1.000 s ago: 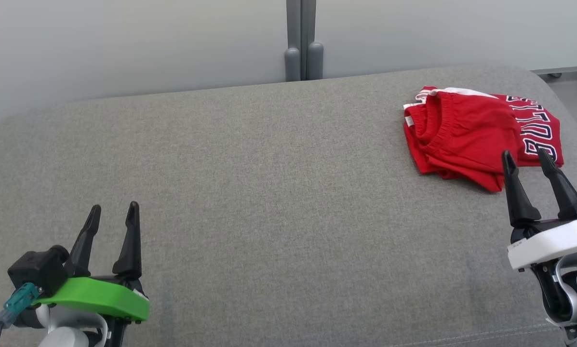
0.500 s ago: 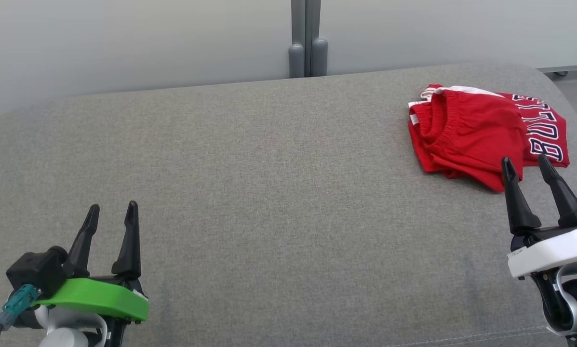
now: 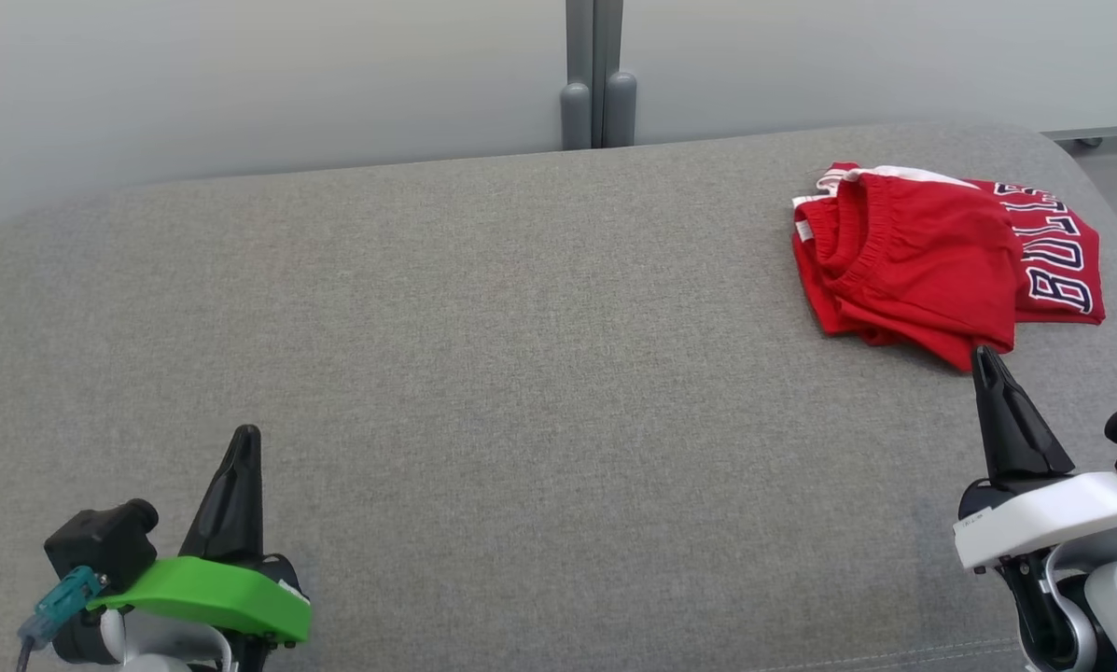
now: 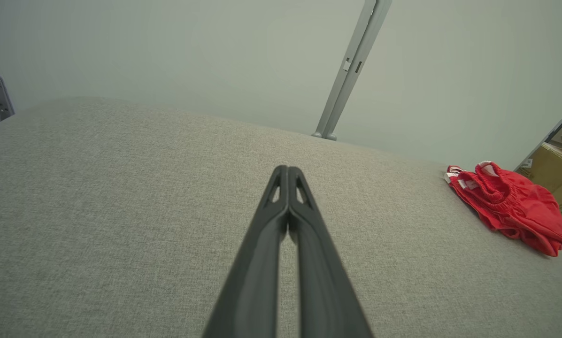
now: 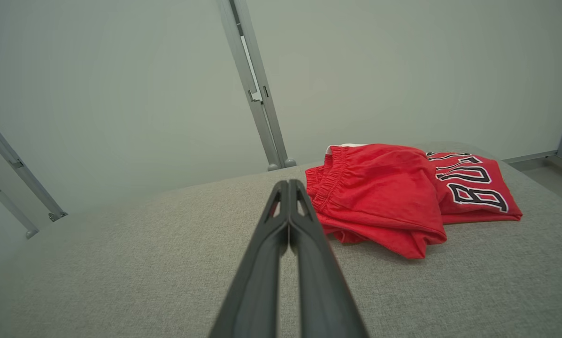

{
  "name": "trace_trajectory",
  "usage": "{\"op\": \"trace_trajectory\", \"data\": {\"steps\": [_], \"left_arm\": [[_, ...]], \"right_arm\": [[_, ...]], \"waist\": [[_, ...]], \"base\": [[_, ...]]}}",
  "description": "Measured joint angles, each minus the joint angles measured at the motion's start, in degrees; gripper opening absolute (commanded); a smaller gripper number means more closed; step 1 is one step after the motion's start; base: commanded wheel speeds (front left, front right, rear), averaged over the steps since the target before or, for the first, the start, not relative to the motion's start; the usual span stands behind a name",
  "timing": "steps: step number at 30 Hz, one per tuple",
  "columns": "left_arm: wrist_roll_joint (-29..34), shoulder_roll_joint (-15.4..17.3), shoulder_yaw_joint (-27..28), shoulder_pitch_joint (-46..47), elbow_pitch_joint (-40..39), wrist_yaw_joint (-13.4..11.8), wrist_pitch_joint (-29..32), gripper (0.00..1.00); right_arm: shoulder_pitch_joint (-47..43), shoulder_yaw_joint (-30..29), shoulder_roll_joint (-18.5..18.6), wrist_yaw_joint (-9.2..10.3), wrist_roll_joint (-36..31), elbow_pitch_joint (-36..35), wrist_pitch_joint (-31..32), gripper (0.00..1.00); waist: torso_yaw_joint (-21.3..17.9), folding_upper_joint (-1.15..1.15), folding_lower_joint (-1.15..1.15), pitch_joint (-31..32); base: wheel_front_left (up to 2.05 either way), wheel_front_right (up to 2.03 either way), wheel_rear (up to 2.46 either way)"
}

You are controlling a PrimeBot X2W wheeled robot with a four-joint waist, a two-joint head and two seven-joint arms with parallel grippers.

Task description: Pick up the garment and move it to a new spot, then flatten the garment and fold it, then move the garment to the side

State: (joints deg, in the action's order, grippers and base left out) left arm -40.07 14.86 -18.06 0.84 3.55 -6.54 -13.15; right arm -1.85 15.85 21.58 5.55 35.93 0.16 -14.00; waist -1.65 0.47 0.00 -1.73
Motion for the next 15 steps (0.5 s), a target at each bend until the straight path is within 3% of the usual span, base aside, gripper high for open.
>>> {"op": "trace_trajectory", "data": {"steps": [15], "left_arm": [[-8.3,-1.7,3.1,0.0,1.0,1.1,2.4,0.00]], "right_arm": [[0.0,-2.7,-2.4,-1.49,9.0,0.8,2.2,0.00]], "waist": [[0.3,0.00,0.00,0.2]], "base": [[0.00,0.00,0.00]]}}
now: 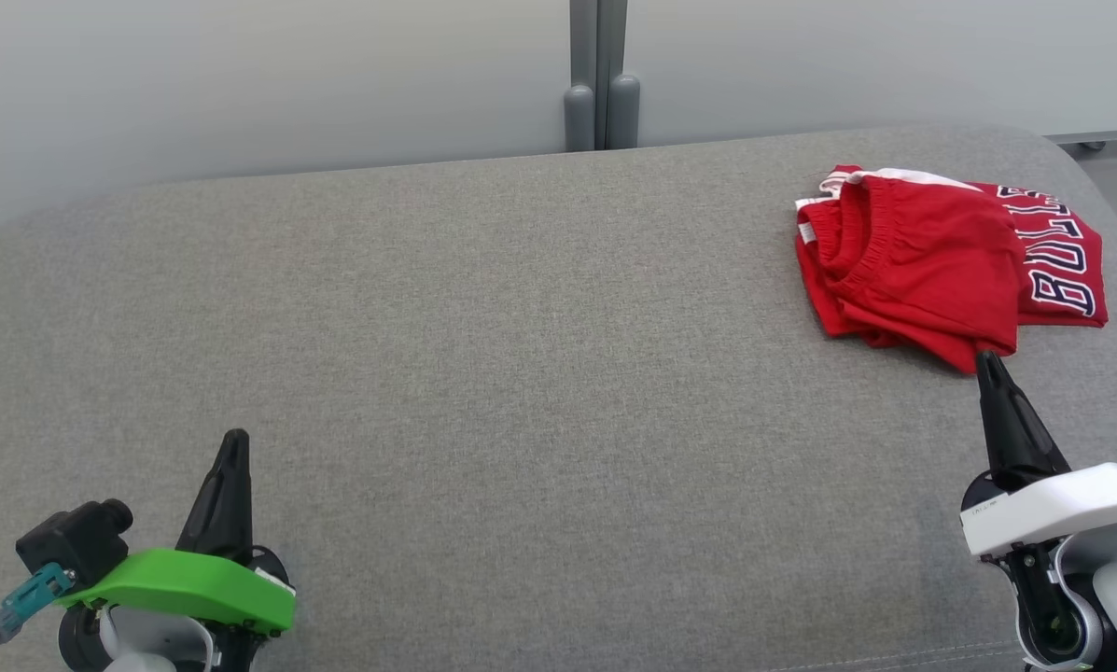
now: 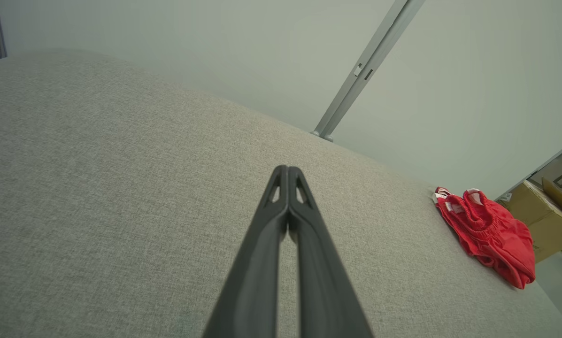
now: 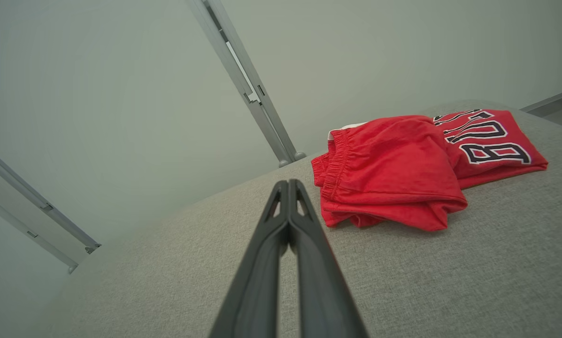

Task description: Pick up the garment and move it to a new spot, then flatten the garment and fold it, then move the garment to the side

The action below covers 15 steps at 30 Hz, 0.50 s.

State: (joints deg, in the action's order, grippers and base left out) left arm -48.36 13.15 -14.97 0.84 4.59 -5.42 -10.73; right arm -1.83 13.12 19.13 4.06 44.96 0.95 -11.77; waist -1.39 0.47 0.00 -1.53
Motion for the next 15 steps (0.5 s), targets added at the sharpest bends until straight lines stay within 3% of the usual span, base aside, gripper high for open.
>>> {"op": "trace_trajectory", "data": {"steps": [15], "left_arm": [[-7.7,-1.6,2.6,0.0,1.0,2.4,2.7,0.00]], "right_arm": [[0.2,-3.0,-2.8,-1.51,8.3,1.9,2.8,0.00]], "waist": [[0.2,0.00,0.00,0.2]], "base": [[0.00,0.00,0.00]]}}
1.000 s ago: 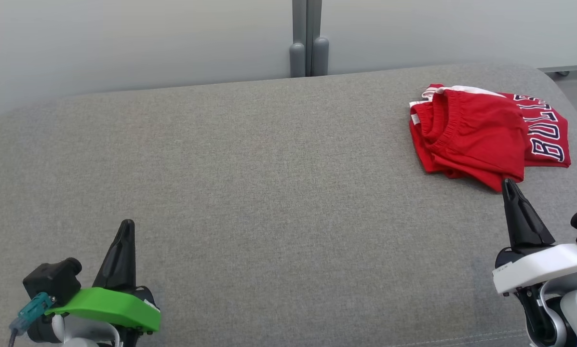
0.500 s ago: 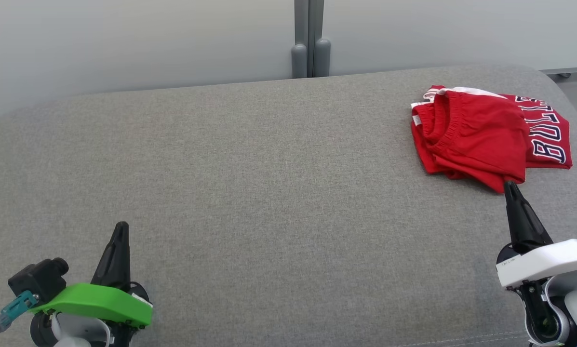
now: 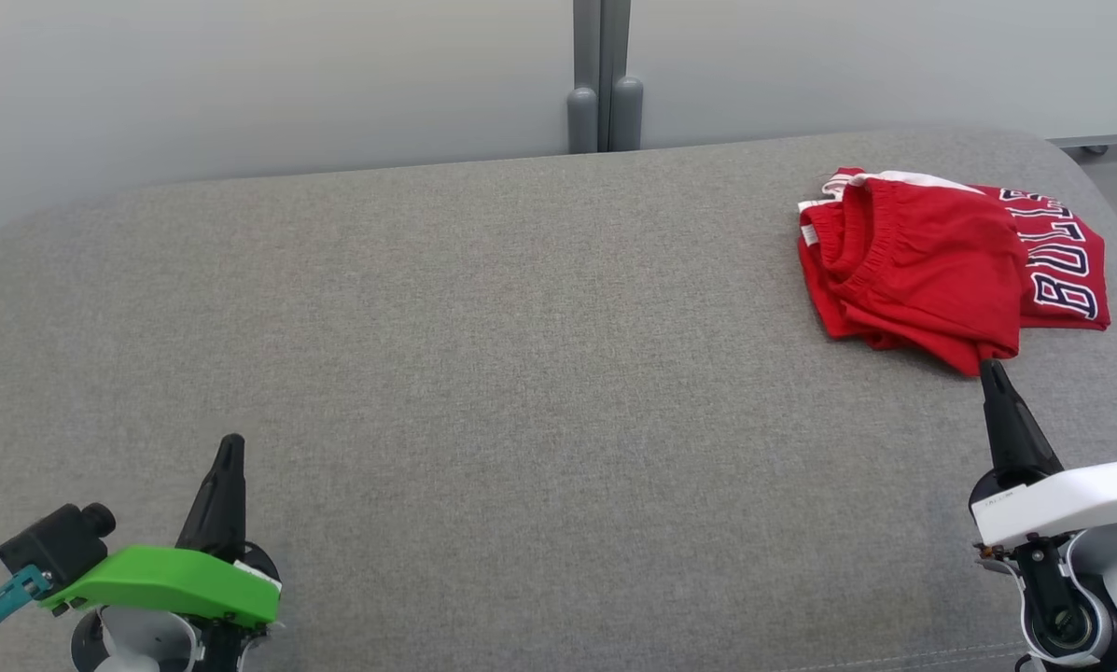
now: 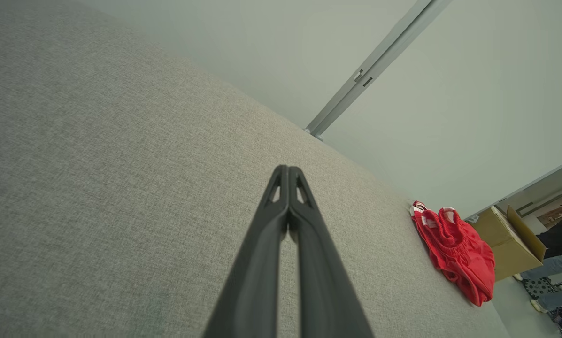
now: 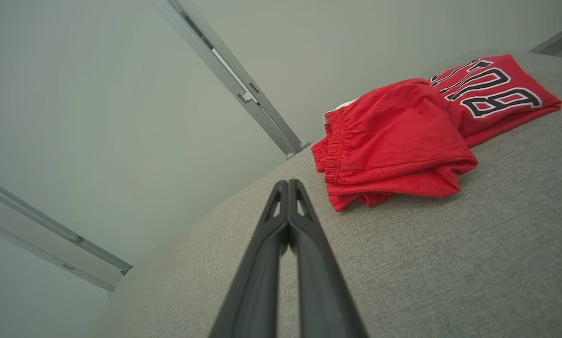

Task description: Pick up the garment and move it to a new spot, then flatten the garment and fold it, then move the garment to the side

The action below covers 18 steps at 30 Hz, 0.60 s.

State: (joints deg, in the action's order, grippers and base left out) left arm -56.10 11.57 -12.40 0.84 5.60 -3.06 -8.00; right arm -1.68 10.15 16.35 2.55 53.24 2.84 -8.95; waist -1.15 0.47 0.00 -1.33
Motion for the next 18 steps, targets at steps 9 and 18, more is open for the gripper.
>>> {"op": "trace_trajectory", "data": {"steps": [9,18], "left_arm": [[-4.4,-1.0,1.8,0.0,1.3,1.1,1.5,0.00],[-8.8,-1.8,3.5,0.0,2.2,2.1,3.0,0.00]], "right_arm": [[0.1,-1.8,-1.2,-0.98,5.0,1.4,1.5,0.00],[0.5,-3.6,-2.5,-2.04,10.1,2.8,3.1,0.00]], "waist": [[0.1,0.00,0.00,0.1],[0.3,0.00,0.00,0.3]], "base": [[0.00,0.00,0.00],[0.00,0.00,0.00]]}}
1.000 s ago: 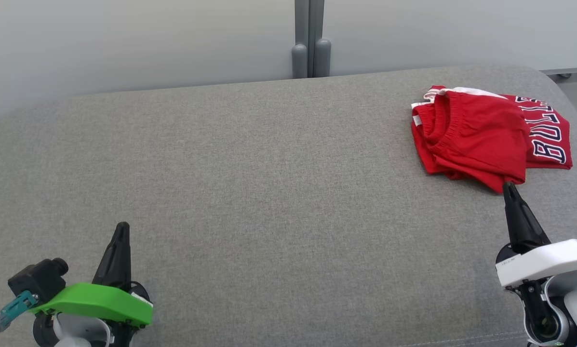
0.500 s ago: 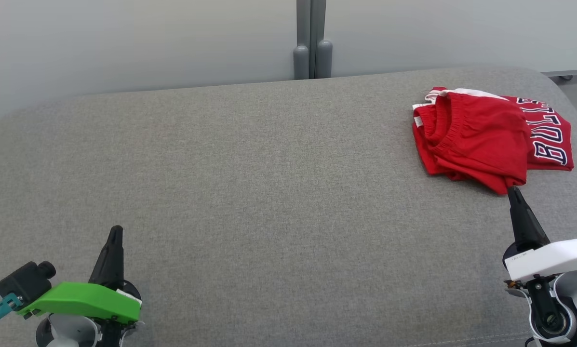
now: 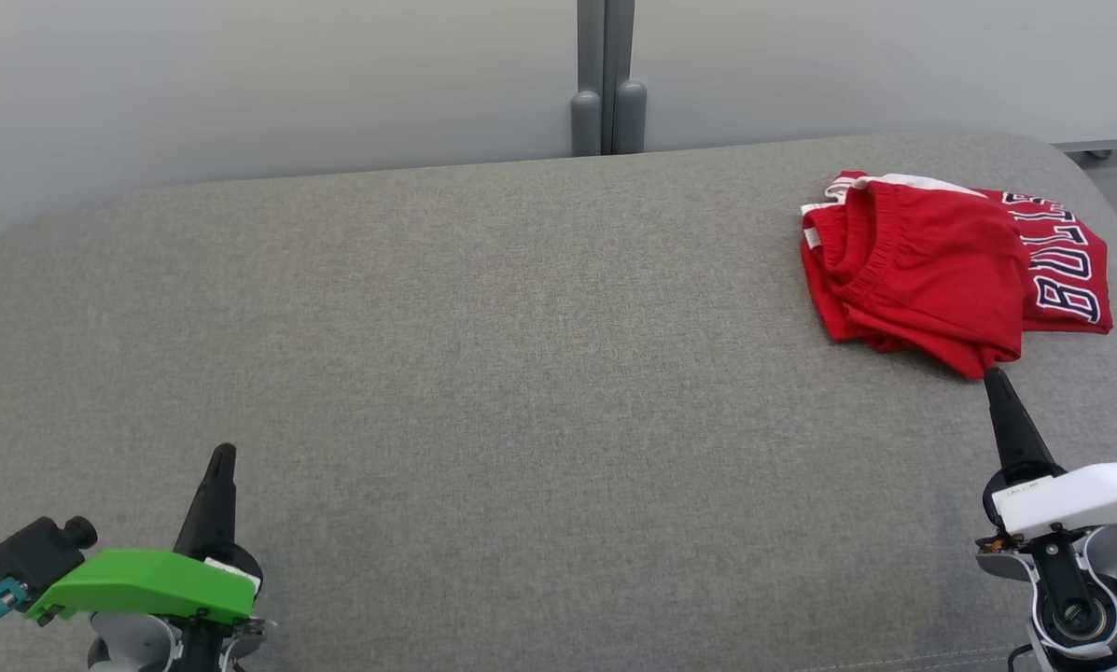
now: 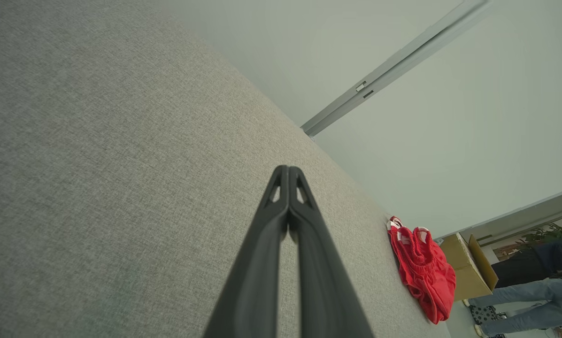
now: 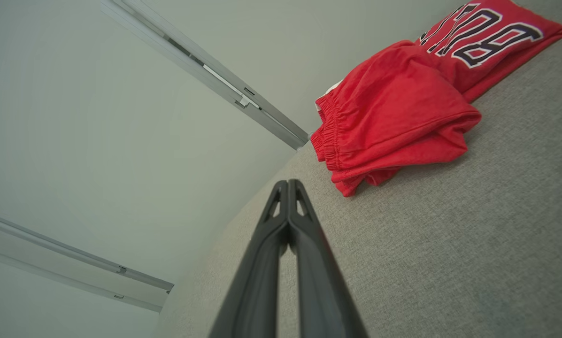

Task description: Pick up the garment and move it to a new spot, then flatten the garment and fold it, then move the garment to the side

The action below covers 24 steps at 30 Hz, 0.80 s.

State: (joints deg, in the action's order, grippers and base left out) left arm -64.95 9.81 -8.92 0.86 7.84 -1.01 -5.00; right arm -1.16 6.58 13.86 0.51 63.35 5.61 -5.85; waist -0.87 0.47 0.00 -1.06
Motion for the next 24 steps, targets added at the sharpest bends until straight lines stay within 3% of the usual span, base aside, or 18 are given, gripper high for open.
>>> {"op": "trace_trajectory", "data": {"steps": [24], "left_arm": [[-12.5,-2.4,4.9,0.2,2.9,3.1,4.2,0.00]], "right_arm": [[1.8,-4.6,-4.0,-2.98,13.3,4.1,4.0,0.00]], "waist": [[0.4,0.00,0.00,0.4]], "base": [[0.00,0.00,0.00]]}}
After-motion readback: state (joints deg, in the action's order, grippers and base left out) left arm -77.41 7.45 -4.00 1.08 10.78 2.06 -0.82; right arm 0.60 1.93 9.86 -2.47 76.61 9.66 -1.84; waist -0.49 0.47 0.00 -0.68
